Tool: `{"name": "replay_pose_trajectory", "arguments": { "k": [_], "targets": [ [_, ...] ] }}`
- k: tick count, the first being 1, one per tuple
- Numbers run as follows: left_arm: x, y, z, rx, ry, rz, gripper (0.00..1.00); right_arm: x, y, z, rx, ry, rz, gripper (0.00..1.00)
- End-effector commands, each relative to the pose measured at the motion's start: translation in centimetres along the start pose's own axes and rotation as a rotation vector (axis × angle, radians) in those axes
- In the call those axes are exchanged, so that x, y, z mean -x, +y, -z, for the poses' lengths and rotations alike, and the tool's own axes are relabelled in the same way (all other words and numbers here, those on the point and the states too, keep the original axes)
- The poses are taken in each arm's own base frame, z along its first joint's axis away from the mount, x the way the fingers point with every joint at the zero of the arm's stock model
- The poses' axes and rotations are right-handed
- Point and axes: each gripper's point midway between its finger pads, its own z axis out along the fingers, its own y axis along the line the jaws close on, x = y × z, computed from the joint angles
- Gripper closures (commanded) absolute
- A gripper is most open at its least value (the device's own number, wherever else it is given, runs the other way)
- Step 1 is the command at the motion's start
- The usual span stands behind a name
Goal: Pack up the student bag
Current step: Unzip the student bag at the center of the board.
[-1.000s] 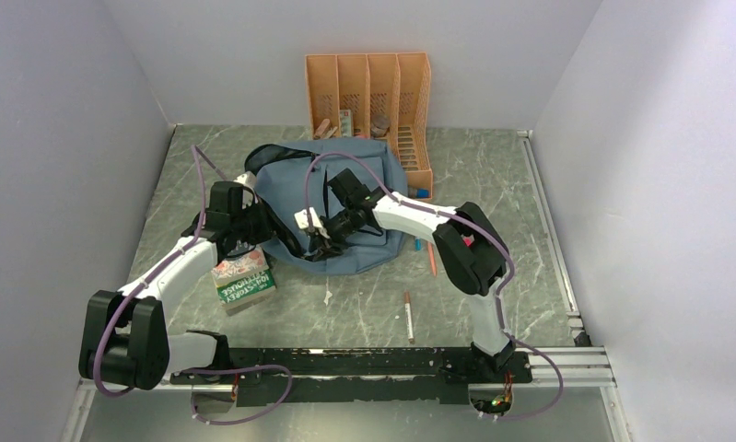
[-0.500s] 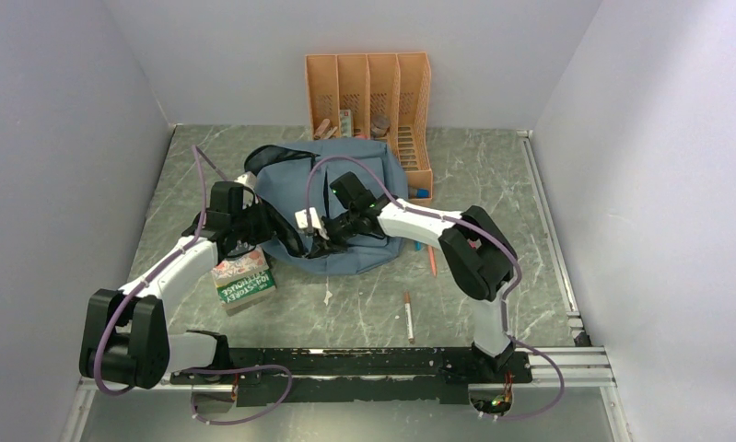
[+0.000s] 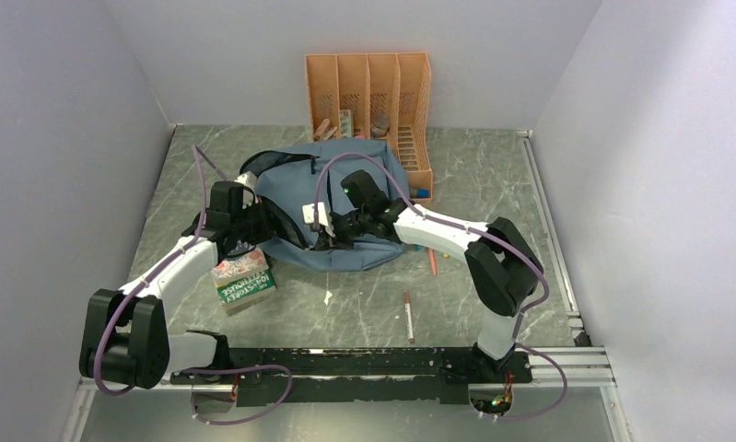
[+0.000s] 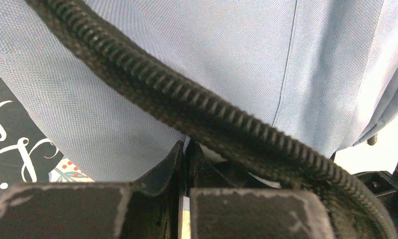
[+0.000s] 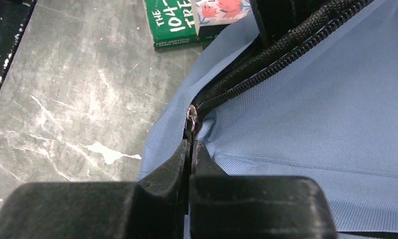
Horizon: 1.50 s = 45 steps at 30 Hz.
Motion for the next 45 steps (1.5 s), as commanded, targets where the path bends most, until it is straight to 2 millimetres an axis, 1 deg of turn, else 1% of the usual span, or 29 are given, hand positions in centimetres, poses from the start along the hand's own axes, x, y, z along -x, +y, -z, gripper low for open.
{"name": "replay_pose_trajectory", "arguments": {
  "k": [1, 4, 6, 9, 13, 16, 19, 23, 29, 36, 45],
  "targets": [
    [0.7, -0.7, -0.1, -0.022, -0.015, -0.011, 0.95, 2.4, -0.3, 0.5, -0.051, -0.045, 0.007, 1.00],
    [0.8, -0.8, -0.1, -0.026, -0.016, -0.012, 0.95, 2.2, 0.4, -0.6, -0.043, -0.039, -0.010, 1.00],
    [0.8, -0.8, 0.0, -0.026, -0.016, -0.012, 0.95, 1.7, 0.7, -1.5, -0.051, -0.020, -0.023, 1.00],
    [0.7, -0.7, 0.1, -0.022, -0.015, -0.012, 0.95, 1.0, 1.0, -2.5, -0.055, 0.008, -0.019, 0.97],
    [0.6, -0.7, 0.2, -0.021, -0.016, -0.012, 0.95, 0.6, 1.3, -3.1, -0.057, 0.017, -0.010, 0.93],
    [0.6, -0.8, 0.2, -0.024, -0.017, -0.010, 0.95, 0.6, 1.2, -3.2, -0.062, 0.021, -0.006, 0.92],
    [0.6, -0.7, 0.1, -0.023, -0.015, -0.009, 0.95, 0.4, 1.2, -3.2, -0.061, 0.030, -0.005, 0.95],
    [0.6, -0.8, 0.1, -0.023, -0.016, -0.010, 0.95, 0.3, 1.4, -3.2, -0.056, 0.034, -0.002, 0.91],
    [0.6, -0.7, 0.1, -0.020, -0.016, -0.010, 0.95, 0.3, 1.2, -3.1, -0.068, 0.045, -0.004, 0.92],
    [0.6, -0.7, 0.1, -0.022, -0.014, -0.008, 0.95, 0.1, 1.0, -2.6, -0.088, 0.070, 0.011, 0.87],
    [0.7, -0.8, 0.1, -0.021, -0.017, -0.009, 0.95, -0.4, 1.0, -2.6, -0.088, 0.101, 0.022, 0.82]
  ]
}}
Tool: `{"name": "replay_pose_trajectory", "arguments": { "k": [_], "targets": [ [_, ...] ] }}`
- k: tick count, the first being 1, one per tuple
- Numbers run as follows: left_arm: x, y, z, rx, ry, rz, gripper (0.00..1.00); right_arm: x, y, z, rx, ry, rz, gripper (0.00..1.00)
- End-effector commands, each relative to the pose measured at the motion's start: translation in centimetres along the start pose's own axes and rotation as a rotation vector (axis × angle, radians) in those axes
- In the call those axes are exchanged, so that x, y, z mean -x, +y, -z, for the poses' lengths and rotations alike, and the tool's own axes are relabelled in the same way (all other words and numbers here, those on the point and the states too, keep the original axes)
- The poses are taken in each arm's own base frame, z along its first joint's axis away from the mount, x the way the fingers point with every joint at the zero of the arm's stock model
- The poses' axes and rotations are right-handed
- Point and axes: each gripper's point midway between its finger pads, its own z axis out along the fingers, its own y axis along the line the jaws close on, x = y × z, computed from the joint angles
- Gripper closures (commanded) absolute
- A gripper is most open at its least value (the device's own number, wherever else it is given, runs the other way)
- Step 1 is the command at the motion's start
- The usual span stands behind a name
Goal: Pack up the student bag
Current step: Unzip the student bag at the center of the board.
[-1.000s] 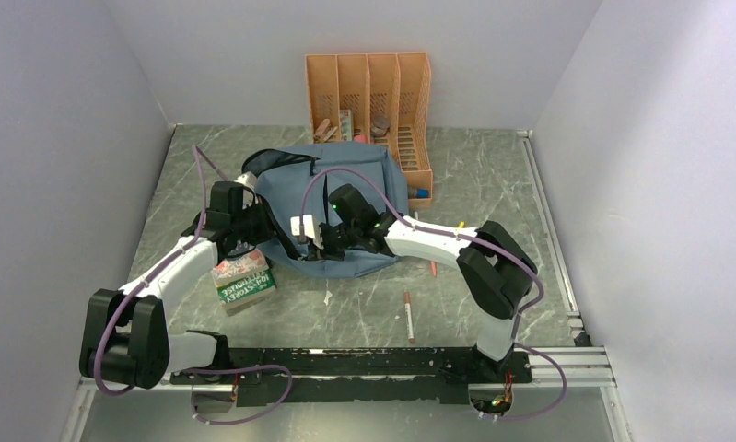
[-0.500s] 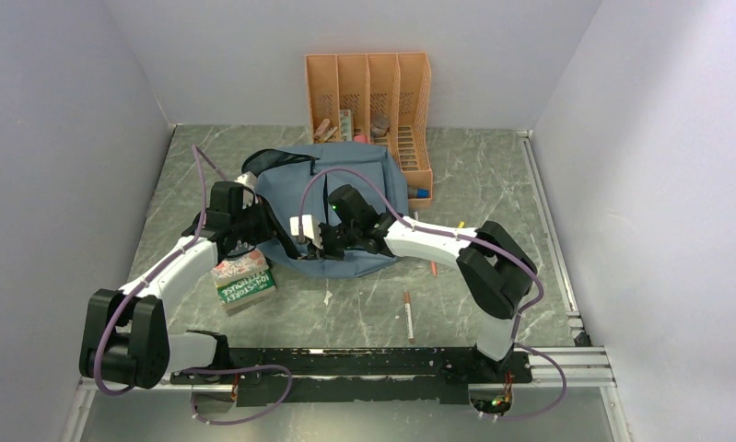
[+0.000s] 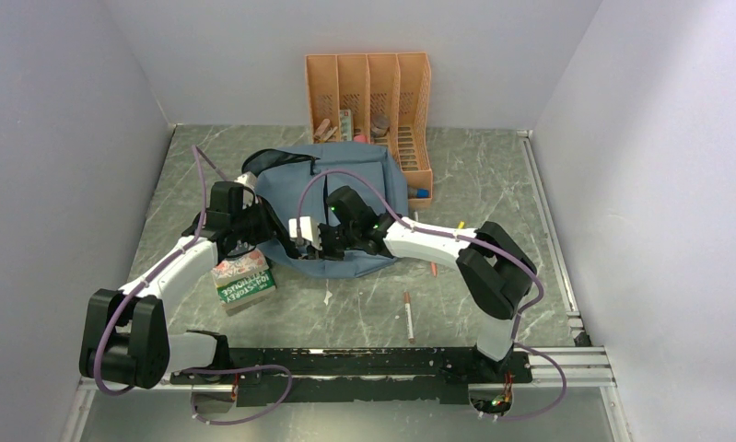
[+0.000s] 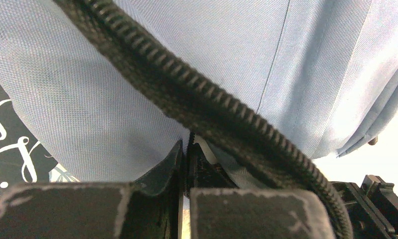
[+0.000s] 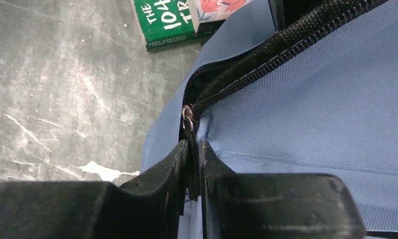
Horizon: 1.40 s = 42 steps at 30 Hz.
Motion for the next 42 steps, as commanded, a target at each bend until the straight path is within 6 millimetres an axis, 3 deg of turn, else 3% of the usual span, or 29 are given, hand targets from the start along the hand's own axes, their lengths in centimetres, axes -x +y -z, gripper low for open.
{"name": "replay_pose_trajectory", "arguments": {
  "k": [1, 9, 18, 27, 34, 37, 42],
  "targets": [
    [0.8, -0.8, 0.1, -0.023, -0.019, -0.010, 0.95, 0.2, -0.1, 0.1, -0.007, 0.013, 0.026, 0.82],
    [0.9, -0.9, 0.0, -0.023, -0.016, -0.009, 0.95, -0.4, -0.6, 0.3, -0.034, 0.062, 0.023, 1.00],
    [2.0, -0.2, 0.3, 0.035, -0.047, -0.015, 0.95, -0.3, -1.2, 2.5, -0.156, 0.093, -0.015, 1.00],
    [3.2, -0.1, 0.2, 0.055, -0.061, -0.016, 0.95, -3.8, 0.1, 4.0, -0.237, 0.204, -0.091, 1.00],
    [3.2, -0.4, 0.4, 0.035, -0.065, -0.009, 0.95, -4.7, 1.0, 3.7, -0.218, 0.207, -0.101, 1.00],
    [3.4, -1.2, 0.5, -0.004, -0.066, -0.029, 0.95, -3.8, 1.1, 3.2, -0.205, 0.150, -0.094, 1.00],
    [2.8, -2.5, 0.3, -0.068, -0.045, -0.047, 0.95, 2.2, -0.2, 2.6, -0.199, -0.093, -0.074, 1.00]
  ]
}}
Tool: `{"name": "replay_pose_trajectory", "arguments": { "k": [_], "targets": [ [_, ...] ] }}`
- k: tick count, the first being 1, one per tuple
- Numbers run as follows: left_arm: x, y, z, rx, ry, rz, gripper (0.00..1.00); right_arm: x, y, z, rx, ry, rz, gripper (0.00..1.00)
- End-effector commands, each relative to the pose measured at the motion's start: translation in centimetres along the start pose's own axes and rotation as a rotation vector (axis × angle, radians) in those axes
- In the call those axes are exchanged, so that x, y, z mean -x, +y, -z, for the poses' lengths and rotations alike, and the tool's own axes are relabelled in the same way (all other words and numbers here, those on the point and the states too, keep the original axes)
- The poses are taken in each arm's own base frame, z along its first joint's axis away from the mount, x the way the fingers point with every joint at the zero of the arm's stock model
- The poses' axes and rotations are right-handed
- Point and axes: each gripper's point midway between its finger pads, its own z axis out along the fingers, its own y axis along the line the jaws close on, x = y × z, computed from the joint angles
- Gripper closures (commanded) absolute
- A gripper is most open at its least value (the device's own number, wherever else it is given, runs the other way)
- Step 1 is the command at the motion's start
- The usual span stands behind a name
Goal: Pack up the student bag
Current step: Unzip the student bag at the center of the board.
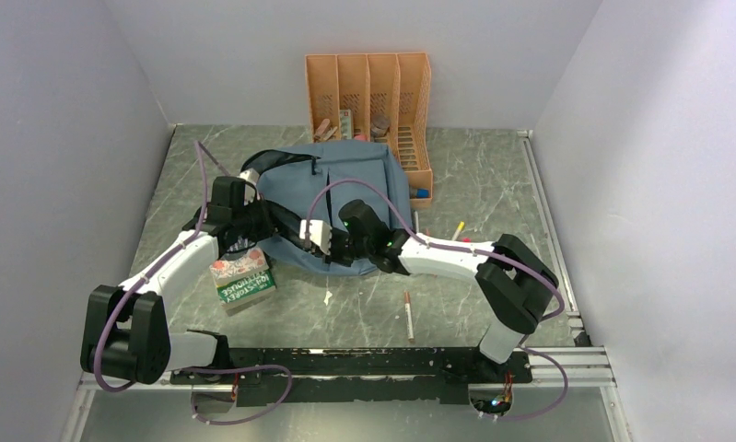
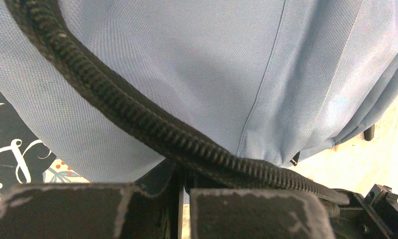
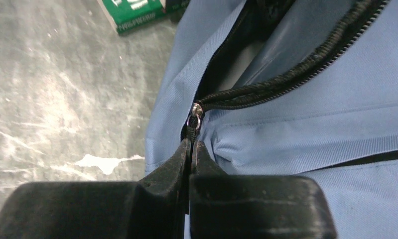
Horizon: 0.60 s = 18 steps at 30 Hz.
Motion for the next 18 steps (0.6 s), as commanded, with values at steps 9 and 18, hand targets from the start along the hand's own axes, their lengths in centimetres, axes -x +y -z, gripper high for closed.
{"name": "replay_pose_trajectory", "arguments": {
  "k": [9, 18],
  "targets": [
    [1.3, -2.5, 0.1, -0.088, -0.065, -0.046, 0.95, 12.1, -0.7, -0.7, 0.061, -0.384, 0.013, 1.00],
    [1.0, -2.6, 0.3, -0.088, -0.063, -0.047, 0.95, 15.3, -3.1, -1.6, -0.043, -0.486, -0.062, 1.00]
  ]
}}
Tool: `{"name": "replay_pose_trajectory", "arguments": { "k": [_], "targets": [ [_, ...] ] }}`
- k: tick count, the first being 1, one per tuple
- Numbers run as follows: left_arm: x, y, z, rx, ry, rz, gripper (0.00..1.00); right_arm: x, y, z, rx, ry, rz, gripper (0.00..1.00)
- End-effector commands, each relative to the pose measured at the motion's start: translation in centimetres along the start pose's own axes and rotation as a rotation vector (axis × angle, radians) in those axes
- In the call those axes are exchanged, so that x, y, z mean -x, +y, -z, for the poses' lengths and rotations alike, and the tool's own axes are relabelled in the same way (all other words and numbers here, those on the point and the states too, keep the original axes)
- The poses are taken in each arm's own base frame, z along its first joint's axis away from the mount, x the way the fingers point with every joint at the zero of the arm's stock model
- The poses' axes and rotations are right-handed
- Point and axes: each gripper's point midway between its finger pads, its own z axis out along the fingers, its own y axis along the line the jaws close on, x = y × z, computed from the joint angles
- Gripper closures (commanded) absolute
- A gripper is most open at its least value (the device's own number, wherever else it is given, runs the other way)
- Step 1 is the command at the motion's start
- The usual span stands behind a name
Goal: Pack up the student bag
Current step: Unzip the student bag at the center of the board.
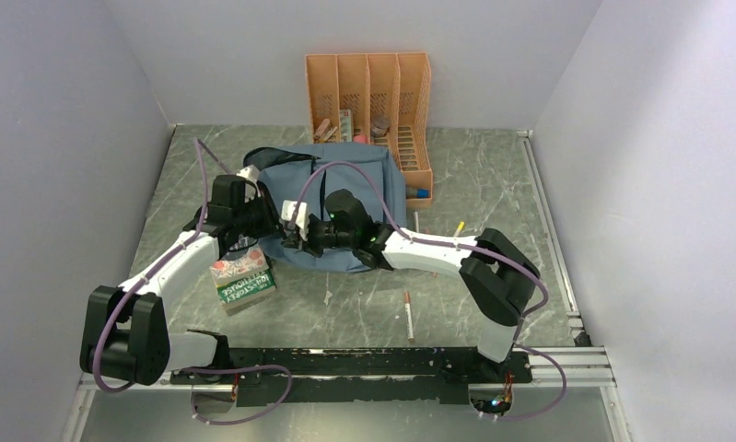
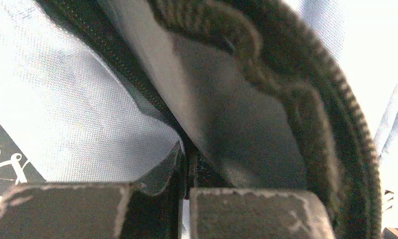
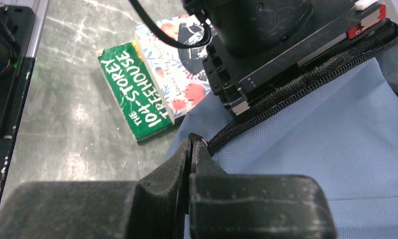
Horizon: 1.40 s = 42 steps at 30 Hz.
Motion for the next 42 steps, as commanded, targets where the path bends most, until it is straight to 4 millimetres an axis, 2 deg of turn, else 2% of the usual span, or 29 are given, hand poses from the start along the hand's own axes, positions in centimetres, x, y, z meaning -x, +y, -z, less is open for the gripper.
{"name": "replay_pose_trajectory", "arguments": {
  "k": [1, 4, 8, 15, 21, 24, 26, 28, 35, 39, 42],
  "targets": [
    [0.4, -1.4, 0.4, -0.047, -0.027, -0.022, 0.95, 5.5, -2.3, -0.8, -0.093, -0.166, 0.024, 1.00],
    [0.8, -1.1, 1.0, -0.016, -0.045, -0.027, 0.95, 3.9, -2.5, -0.3, -0.120, -0.102, 0.031, 1.00],
    [2.0, -0.2, 2.1, 0.071, -0.070, -0.047, 0.95, 0.4, -1.5, 1.2, -0.131, 0.015, 0.009, 1.00],
    [5.2, 0.2, 5.0, 0.179, -0.136, -0.093, 0.95, -4.8, -0.2, 3.6, -0.181, 0.184, -0.111, 1.00],
    [5.8, 1.5, 6.5, 0.264, -0.183, -0.077, 0.95, -8.2, 0.1, 4.2, -0.199, 0.305, -0.174, 1.00],
    [5.6, 2.1, 6.7, 0.288, -0.187, -0.068, 0.95, -9.2, 0.0, 4.5, -0.202, 0.340, -0.182, 1.00],
    [5.3, 2.1, 6.5, 0.277, -0.177, -0.067, 0.95, -9.1, 0.2, 4.7, -0.185, 0.326, -0.185, 1.00],
    [5.0, 1.6, 6.2, 0.243, -0.168, -0.067, 0.95, -8.1, 0.1, 4.6, -0.180, 0.273, -0.194, 0.99],
    [3.1, 1.1, 4.8, 0.158, -0.132, -0.049, 0.95, -1.4, -1.6, 3.3, -0.180, 0.025, -0.224, 0.60],
    [2.3, 1.4, 4.6, 0.151, -0.119, -0.041, 0.95, 1.1, -3.9, 2.5, -0.264, -0.046, -0.310, 0.56],
    [2.0, 2.0, 4.7, 0.179, -0.120, -0.039, 0.95, 1.8, -5.4, 1.8, -0.323, -0.057, -0.399, 0.54]
  ]
}}
